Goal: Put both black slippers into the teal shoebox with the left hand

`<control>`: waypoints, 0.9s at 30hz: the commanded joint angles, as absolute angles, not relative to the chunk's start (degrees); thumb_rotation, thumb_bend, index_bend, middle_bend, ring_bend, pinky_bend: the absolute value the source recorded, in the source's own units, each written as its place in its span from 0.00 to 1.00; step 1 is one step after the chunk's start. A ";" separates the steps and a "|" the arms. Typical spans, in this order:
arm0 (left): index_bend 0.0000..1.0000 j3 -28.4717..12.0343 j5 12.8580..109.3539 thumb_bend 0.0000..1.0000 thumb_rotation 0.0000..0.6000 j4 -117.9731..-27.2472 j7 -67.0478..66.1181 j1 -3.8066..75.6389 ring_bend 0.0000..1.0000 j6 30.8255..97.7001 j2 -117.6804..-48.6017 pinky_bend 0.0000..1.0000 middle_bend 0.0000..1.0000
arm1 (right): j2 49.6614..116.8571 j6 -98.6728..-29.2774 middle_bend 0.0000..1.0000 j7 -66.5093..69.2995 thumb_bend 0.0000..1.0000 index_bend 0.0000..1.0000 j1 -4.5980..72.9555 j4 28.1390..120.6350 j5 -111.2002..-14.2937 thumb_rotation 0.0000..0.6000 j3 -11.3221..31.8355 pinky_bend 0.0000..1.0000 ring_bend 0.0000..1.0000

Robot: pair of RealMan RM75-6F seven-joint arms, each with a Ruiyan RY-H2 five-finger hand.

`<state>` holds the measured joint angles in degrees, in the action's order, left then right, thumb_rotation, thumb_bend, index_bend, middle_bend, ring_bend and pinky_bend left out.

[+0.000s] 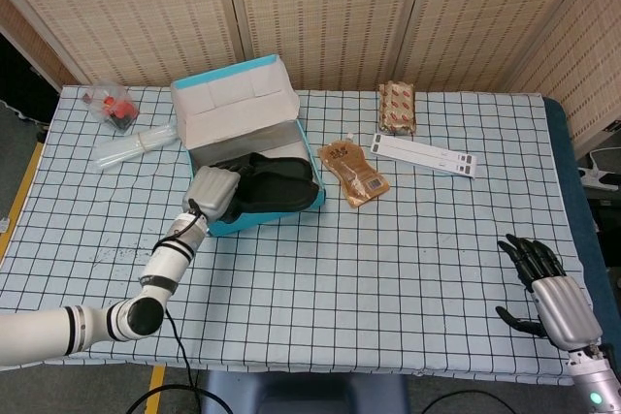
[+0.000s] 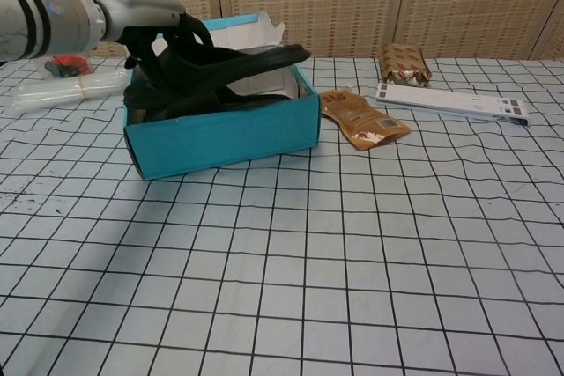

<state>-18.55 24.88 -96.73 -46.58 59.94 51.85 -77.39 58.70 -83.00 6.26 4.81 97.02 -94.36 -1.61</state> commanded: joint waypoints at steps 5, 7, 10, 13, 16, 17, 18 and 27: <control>0.70 -17.92 13.12 0.93 1.00 -92.37 -47.97 69.60 0.71 45.21 -78.86 0.73 0.92 | 58.73 -82.22 0.00 6.27 0.12 0.00 5.18 97.05 -93.97 1.00 -1.70 0.00 0.00; 0.70 -18.61 12.01 0.93 1.00 -91.03 -45.51 70.40 0.72 43.46 -79.22 0.74 0.92 | 58.74 -81.93 0.00 6.28 0.12 0.00 5.28 97.07 -93.87 1.00 -1.77 0.00 0.00; 0.70 -18.71 10.76 0.94 1.00 -88.45 -42.87 71.65 0.73 40.91 -79.62 0.75 0.93 | 58.75 -81.60 0.00 6.14 0.12 0.00 5.41 97.10 -93.79 1.00 -1.85 0.00 0.00; 0.70 -18.02 8.68 0.95 1.00 -85.34 -40.98 73.15 0.74 38.86 -80.20 0.76 0.94 | 58.71 -81.59 0.00 6.18 0.12 0.00 5.42 97.20 -93.60 1.00 -1.81 0.00 0.00; 0.70 -17.50 7.27 0.96 1.00 -82.43 -38.95 74.21 0.75 37.98 -80.80 0.77 0.94 | 58.61 -81.66 0.00 6.34 0.12 0.00 5.40 97.18 -93.40 1.00 -1.75 0.00 0.00; 0.70 -17.33 6.86 0.96 1.00 -81.39 -38.11 74.47 0.75 37.88 -81.00 0.78 0.95 | 58.58 -81.66 0.00 6.42 0.12 0.00 5.40 97.16 -93.38 1.00 -1.76 0.00 0.00; 0.71 -17.29 6.79 0.96 1.00 -80.65 -37.40 74.56 0.75 38.12 -81.21 0.78 0.95 | 58.56 -81.60 0.00 6.49 0.12 0.00 5.43 97.15 -93.38 1.00 -1.79 0.00 0.00; 0.71 -15.81 9.36 0.96 1.00 -80.37 -33.66 73.92 0.76 42.54 -80.91 0.80 0.95 | 58.68 -80.90 0.00 6.27 0.12 0.00 5.75 97.13 -93.13 1.00 -1.86 0.00 0.00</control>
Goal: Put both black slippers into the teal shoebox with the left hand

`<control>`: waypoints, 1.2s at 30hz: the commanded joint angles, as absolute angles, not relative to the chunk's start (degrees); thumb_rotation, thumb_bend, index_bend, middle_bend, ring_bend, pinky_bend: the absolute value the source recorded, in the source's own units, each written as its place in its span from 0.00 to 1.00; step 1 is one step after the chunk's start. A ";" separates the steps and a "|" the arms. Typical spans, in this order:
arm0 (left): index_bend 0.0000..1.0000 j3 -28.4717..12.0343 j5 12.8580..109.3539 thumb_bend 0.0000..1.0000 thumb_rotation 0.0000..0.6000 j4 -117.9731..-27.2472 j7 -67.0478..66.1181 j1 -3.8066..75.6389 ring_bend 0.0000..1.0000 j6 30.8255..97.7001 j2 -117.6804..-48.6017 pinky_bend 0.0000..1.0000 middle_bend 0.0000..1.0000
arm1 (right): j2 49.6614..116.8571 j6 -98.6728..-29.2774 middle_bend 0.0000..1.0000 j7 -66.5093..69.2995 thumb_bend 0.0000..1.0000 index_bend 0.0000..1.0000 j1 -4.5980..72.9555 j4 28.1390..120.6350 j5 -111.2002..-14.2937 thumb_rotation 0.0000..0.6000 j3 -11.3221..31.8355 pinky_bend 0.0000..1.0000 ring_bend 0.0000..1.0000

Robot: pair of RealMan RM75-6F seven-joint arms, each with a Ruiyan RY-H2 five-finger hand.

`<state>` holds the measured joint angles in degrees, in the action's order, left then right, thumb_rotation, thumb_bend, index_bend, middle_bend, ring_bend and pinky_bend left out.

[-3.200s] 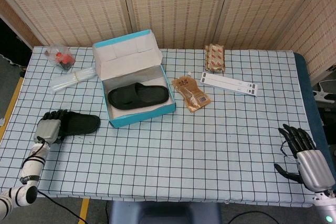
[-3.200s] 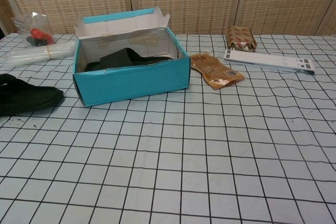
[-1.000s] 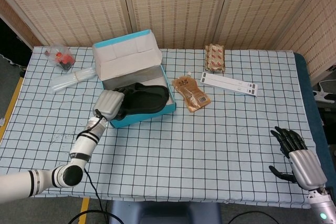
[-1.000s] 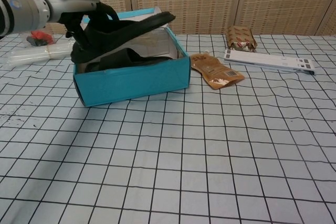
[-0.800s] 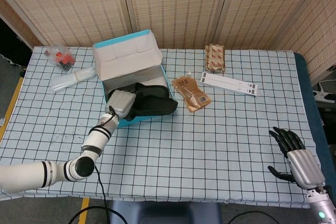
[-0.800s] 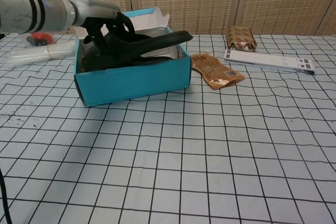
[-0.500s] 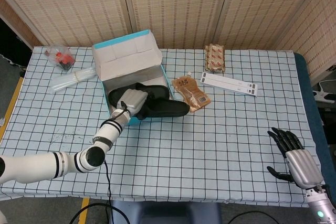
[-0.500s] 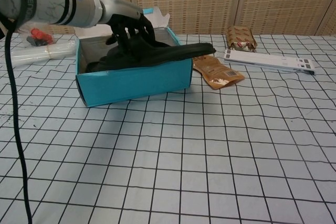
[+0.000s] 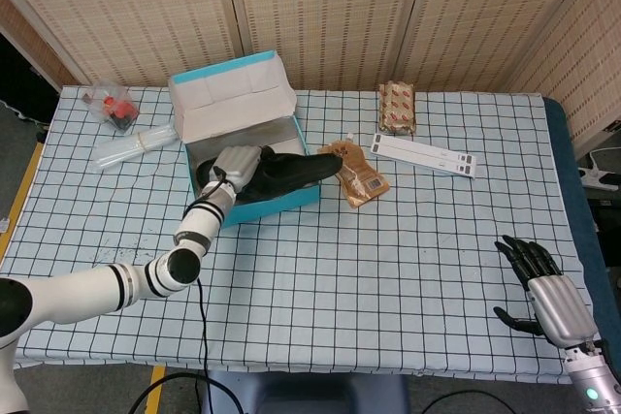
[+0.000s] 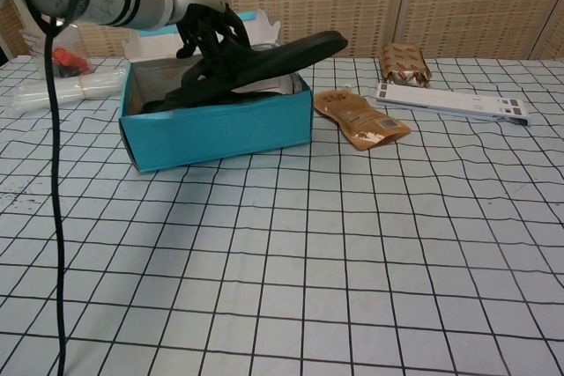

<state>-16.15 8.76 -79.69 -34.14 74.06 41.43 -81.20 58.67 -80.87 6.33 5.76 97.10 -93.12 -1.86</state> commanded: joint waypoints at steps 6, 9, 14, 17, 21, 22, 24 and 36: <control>0.71 -15.14 12.86 0.97 1.00 -83.32 -33.00 73.44 0.76 47.34 -80.82 0.80 0.95 | 58.60 -81.35 0.00 6.13 0.12 0.00 5.56 97.39 -93.27 1.00 -1.92 0.00 0.00; 0.71 -13.82 13.82 0.97 1.00 -83.09 -34.78 73.59 0.76 51.15 -81.96 0.80 0.95 | 58.55 -81.40 0.00 6.16 0.12 0.00 5.56 97.40 -93.41 1.00 -1.99 0.00 0.00; 0.71 -13.05 11.19 0.97 1.00 -81.55 -38.09 74.06 0.76 54.33 -83.53 0.80 0.95 | 58.51 -81.55 0.00 6.42 0.12 0.00 5.54 97.31 -93.52 1.00 -2.01 0.00 0.00; 0.71 -13.03 8.51 0.97 1.00 -80.04 -40.44 74.52 0.76 55.34 -84.52 0.80 0.95 | 58.48 -81.55 0.00 6.51 0.12 0.00 5.56 97.32 -93.59 1.00 -2.05 0.00 0.00; 0.71 -13.11 5.45 0.96 1.00 -78.46 -43.63 75.04 0.76 56.92 -86.14 0.80 0.95 | 58.46 -81.57 0.00 6.57 0.12 0.00 5.57 97.33 -93.71 1.00 -2.12 0.00 0.00; 0.71 -13.16 4.96 0.96 1.00 -78.00 -44.48 75.16 0.76 57.30 -86.66 0.80 0.95 | 58.45 -81.57 0.00 6.61 0.12 0.00 5.57 97.35 -93.75 1.00 -2.15 0.00 0.00; 0.71 -13.23 4.51 0.96 1.00 -77.42 -45.60 75.25 0.76 57.74 -87.36 0.80 0.95 | 58.41 -81.69 0.00 6.60 0.12 0.00 5.53 97.36 -93.77 1.00 -2.14 0.00 0.00; 0.71 -13.59 1.37 0.96 1.00 -75.21 -51.21 74.51 0.76 55.35 -89.90 0.80 0.96 | 58.33 -82.18 0.00 6.81 0.12 0.00 5.35 97.35 -93.61 1.00 -2.00 0.00 0.00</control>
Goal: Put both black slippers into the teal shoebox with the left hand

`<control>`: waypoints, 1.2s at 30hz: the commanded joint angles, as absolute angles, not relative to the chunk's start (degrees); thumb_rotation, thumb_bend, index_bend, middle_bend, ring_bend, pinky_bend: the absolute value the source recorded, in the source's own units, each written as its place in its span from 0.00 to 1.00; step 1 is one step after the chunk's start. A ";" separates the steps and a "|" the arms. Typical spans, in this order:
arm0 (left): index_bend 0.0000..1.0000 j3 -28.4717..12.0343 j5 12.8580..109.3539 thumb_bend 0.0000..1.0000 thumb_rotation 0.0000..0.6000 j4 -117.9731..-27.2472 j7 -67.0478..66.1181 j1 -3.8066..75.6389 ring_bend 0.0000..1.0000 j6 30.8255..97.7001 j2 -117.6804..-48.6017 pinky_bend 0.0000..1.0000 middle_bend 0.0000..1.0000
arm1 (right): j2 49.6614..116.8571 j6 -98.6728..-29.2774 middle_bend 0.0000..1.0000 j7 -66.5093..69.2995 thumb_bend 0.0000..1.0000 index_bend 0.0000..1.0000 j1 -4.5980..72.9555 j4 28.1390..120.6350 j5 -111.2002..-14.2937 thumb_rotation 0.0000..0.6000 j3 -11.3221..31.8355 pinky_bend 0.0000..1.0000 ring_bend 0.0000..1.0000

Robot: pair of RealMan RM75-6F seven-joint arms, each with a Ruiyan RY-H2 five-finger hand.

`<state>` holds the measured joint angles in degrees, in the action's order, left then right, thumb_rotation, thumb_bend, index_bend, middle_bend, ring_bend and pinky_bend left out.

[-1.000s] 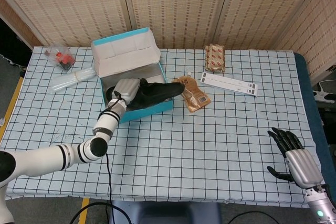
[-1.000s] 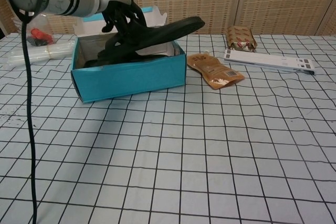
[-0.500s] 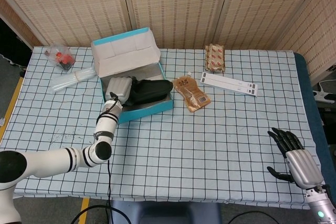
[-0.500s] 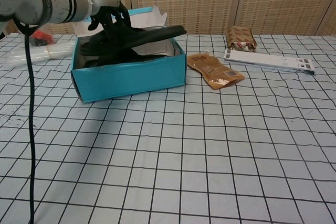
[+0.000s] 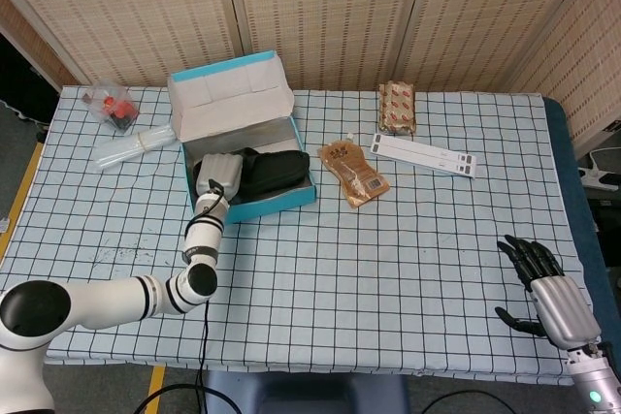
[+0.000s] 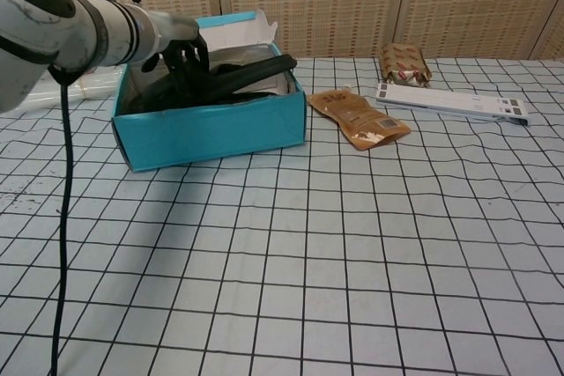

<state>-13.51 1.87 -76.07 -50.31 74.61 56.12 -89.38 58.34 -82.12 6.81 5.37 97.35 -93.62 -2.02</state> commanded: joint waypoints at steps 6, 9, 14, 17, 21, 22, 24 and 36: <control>0.71 -13.25 -0.72 0.96 1.00 -72.86 -54.60 74.74 0.76 54.53 -91.09 0.80 0.96 | 58.29 -82.23 0.00 6.83 0.12 0.00 5.31 97.30 -93.40 1.00 -1.91 0.00 0.00; 0.71 -13.21 -1.88 0.96 1.00 -72.36 -56.37 74.77 0.76 54.71 -91.51 0.80 0.96 | 58.45 -81.92 0.00 6.82 0.12 0.00 5.46 97.19 -93.34 1.00 -1.89 0.00 0.00; 0.71 -13.48 -2.38 0.95 1.00 -71.28 -57.84 74.64 0.76 54.12 -92.47 0.80 0.96 | 58.50 -81.85 0.00 6.72 0.12 0.00 5.49 97.31 -93.32 1.00 -1.91 0.00 0.00; 0.71 -13.47 -2.37 0.95 1.00 -70.16 -58.47 74.57 0.76 53.51 -93.36 0.80 0.96 | 58.50 -81.88 0.00 6.75 0.12 0.00 5.46 97.37 -93.32 1.00 -1.93 0.00 0.00; 0.71 -13.19 -2.31 0.94 1.00 -67.59 -59.45 74.37 0.76 51.98 -95.09 0.80 0.96 | 58.53 -81.60 0.00 6.83 0.12 0.00 5.57 97.33 -93.16 1.00 -1.93 0.00 0.00; 0.71 -13.05 -2.31 0.94 1.00 -66.93 -59.73 74.34 0.76 51.68 -95.53 0.80 0.96 | 58.53 -81.55 0.00 6.88 0.12 0.00 5.59 97.34 -93.12 1.00 -1.91 0.00 0.00; 0.71 -12.47 -2.39 0.94 1.00 -65.40 -60.90 74.37 0.76 51.11 -96.61 0.80 0.96 | 58.54 -81.45 0.00 6.98 0.12 0.00 5.64 97.28 -93.01 1.00 -1.88 0.00 0.00; 0.71 -11.44 -1.92 0.93 1.00 -57.43 -67.82 75.08 0.76 51.03 -102.69 0.80 0.96 | 58.49 -81.21 0.00 7.30 0.12 0.00 5.82 97.15 -93.16 1.00 -1.96 0.00 0.00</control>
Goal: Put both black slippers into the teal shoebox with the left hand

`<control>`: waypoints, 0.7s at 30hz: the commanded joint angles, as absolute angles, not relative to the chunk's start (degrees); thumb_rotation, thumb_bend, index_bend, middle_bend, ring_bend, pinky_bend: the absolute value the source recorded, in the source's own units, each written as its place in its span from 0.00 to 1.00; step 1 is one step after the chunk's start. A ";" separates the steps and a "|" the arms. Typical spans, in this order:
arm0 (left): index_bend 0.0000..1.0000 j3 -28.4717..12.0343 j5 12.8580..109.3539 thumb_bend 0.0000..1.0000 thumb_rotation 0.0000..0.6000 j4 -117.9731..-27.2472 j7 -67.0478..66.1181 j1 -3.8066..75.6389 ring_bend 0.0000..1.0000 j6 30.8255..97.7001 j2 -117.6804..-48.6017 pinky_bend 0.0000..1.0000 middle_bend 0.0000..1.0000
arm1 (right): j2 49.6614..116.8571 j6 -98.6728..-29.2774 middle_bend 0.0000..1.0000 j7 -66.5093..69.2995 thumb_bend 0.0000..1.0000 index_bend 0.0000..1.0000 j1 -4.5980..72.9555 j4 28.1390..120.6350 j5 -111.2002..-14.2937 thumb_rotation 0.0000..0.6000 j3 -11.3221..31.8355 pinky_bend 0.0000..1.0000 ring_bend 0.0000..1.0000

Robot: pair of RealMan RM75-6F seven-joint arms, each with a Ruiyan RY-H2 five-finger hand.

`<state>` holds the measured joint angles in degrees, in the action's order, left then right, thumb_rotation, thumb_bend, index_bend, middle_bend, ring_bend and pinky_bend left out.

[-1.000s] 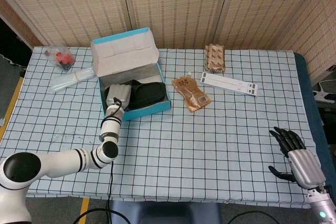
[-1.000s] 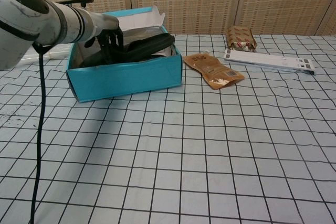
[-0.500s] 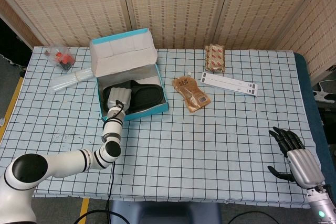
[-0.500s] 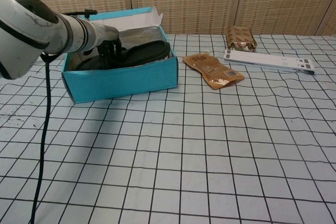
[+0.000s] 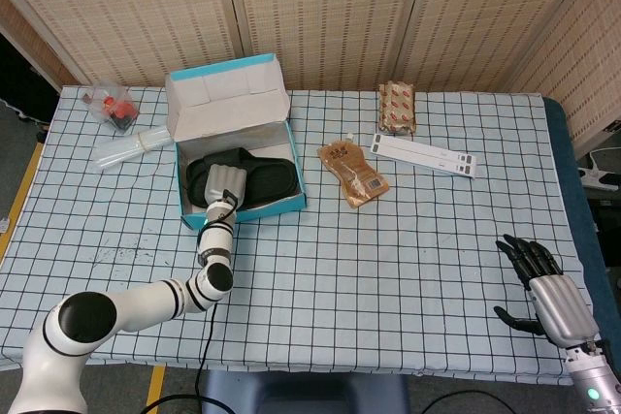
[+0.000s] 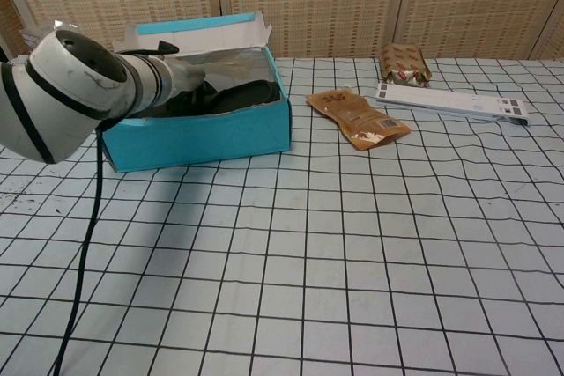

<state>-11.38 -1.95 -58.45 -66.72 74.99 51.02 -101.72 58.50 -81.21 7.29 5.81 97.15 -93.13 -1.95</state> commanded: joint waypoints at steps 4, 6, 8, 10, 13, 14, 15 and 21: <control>0.71 -11.69 -1.64 0.93 1.00 -56.45 -69.33 74.77 0.76 50.76 -103.61 0.80 0.96 | 58.45 -81.30 0.00 7.42 0.12 0.00 5.81 97.17 -93.29 1.00 -2.00 0.00 0.00; 0.71 -11.88 -1.52 0.92 1.00 -56.12 -69.79 74.55 0.76 50.69 -103.95 0.79 0.96 | 58.41 -81.47 0.00 7.49 0.12 0.00 5.76 97.22 -93.38 1.00 -2.00 0.00 0.00; 0.71 -12.62 -0.66 0.90 1.00 -56.02 -69.08 74.19 0.76 50.67 -104.19 0.79 0.96 | 58.34 -81.70 0.00 7.64 0.12 0.00 5.68 97.26 -93.47 1.00 -2.00 0.00 0.00; 0.65 -13.96 1.69 0.81 1.00 -56.72 -66.25 73.50 0.73 49.99 -103.84 0.78 0.89 | 58.25 -81.89 0.00 7.77 0.12 0.00 5.61 97.29 -93.55 1.00 -2.01 0.00 0.00; 0.30 -15.68 5.65 0.63 1.00 -59.54 -61.24 71.94 0.61 48.02 -101.96 0.72 0.61 | 58.11 -82.27 0.00 8.04 0.12 0.00 5.48 97.35 -93.76 1.00 -2.03 0.00 0.00; 0.19 -16.09 7.19 0.60 1.00 -60.42 -59.59 71.44 0.56 47.67 -101.35 0.70 0.52 | 58.07 -82.38 0.00 8.12 0.12 0.00 5.43 97.36 -93.82 1.00 -2.05 0.00 0.00; 0.07 -16.36 8.94 0.57 1.00 -61.23 -57.96 70.94 0.48 47.43 -100.81 0.68 0.40 | 58.05 -82.46 0.00 8.15 0.12 0.00 5.40 97.36 -93.89 1.00 -2.07 0.00 0.00; 0.00 -17.81 17.74 0.50 1.00 -64.94 -47.83 67.66 0.21 45.42 -97.85 0.57 0.13 | 57.99 -82.89 0.00 8.07 0.12 0.00 5.22 97.43 -94.13 1.00 -2.10 0.00 0.00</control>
